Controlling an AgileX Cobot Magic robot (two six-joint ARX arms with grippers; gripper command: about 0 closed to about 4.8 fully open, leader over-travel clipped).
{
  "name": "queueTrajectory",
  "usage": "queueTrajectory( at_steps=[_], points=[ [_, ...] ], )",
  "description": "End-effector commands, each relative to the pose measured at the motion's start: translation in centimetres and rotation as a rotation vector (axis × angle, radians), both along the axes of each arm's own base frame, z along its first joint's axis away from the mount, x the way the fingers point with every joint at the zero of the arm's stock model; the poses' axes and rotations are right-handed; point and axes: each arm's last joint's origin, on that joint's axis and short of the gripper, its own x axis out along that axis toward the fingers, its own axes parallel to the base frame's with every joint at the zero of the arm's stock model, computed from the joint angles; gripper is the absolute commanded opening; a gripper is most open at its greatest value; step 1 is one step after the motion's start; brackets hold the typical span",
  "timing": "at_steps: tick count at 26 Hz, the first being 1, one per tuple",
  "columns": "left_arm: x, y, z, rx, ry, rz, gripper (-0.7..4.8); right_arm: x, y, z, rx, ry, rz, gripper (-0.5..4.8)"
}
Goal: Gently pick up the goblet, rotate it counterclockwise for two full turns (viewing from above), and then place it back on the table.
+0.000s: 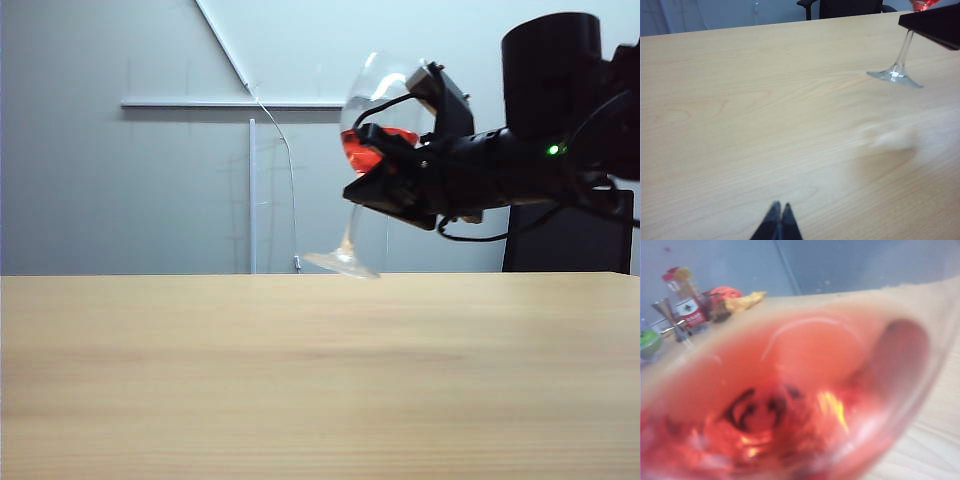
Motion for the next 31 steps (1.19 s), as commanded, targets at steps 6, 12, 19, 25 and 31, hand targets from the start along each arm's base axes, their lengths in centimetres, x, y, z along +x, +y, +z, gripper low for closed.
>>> queueTrajectory(
  at_steps=[6,12,19,25,31],
  points=[
    [0.0,0.0,0.2,-0.005,-0.009,-0.004,-0.05,0.4,-1.9,2.3,-0.045,0.087,-0.091,-0.06],
    [0.0,0.0,0.2,-0.005,-0.010,-0.004,-0.05,0.9,-1.5,3.3,-0.005,0.118,-0.049,-0.06],
    [0.0,0.0,0.2,-0.007,-0.013,-0.004,-0.05,2.3,0.0,5.2,-0.137,0.188,-0.018,-0.06],
    [-0.1,0.0,0.4,-0.014,-0.028,-0.004,-0.05,3.1,0.6,7.0,-0.263,0.232,0.015,-0.06],
    [-0.1,0.0,0.4,-0.015,-0.030,-0.004,-0.05,3.3,1.0,8.3,-0.444,0.216,0.076,-0.06]
  ],
)
